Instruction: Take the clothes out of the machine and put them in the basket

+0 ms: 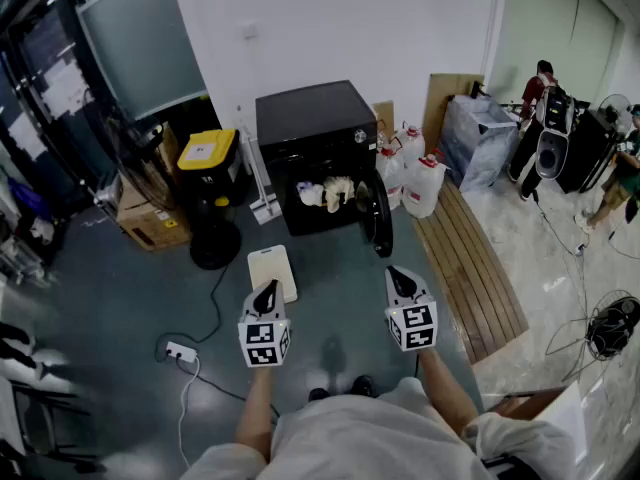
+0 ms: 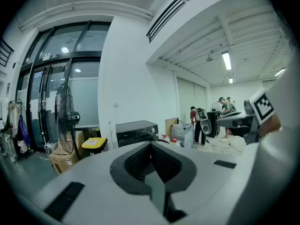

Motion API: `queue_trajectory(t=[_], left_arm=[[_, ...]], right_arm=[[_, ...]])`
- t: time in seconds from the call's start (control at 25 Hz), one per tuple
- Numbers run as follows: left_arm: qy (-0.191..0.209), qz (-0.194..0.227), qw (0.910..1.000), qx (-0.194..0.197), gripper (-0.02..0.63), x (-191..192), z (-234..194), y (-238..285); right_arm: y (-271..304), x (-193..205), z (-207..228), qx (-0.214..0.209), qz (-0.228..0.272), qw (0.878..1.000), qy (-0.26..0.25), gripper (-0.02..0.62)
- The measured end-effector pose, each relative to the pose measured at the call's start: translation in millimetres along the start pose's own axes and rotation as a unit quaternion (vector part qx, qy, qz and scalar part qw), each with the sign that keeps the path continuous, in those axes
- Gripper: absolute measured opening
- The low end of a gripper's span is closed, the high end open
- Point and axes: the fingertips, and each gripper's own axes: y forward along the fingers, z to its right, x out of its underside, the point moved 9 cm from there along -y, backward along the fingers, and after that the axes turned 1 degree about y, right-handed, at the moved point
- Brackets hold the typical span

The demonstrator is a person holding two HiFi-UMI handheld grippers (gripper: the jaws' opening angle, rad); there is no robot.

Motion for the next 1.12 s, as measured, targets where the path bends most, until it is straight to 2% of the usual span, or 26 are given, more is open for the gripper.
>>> queue_trajectory(t=[0.6, 1.12], left_arm=[[0.004, -0.003, 0.9999, -0.016, 0.018, -3, 32, 25], [0.001, -0.011, 0.9993, -0.037, 0.019, 0, 43, 42]], right_arm=[[1, 11, 38, -0.019, 0.008, 1.0, 0.007, 0.023], [14, 19, 56, -0.037, 0.003, 0.999, -0.002, 0.023]])
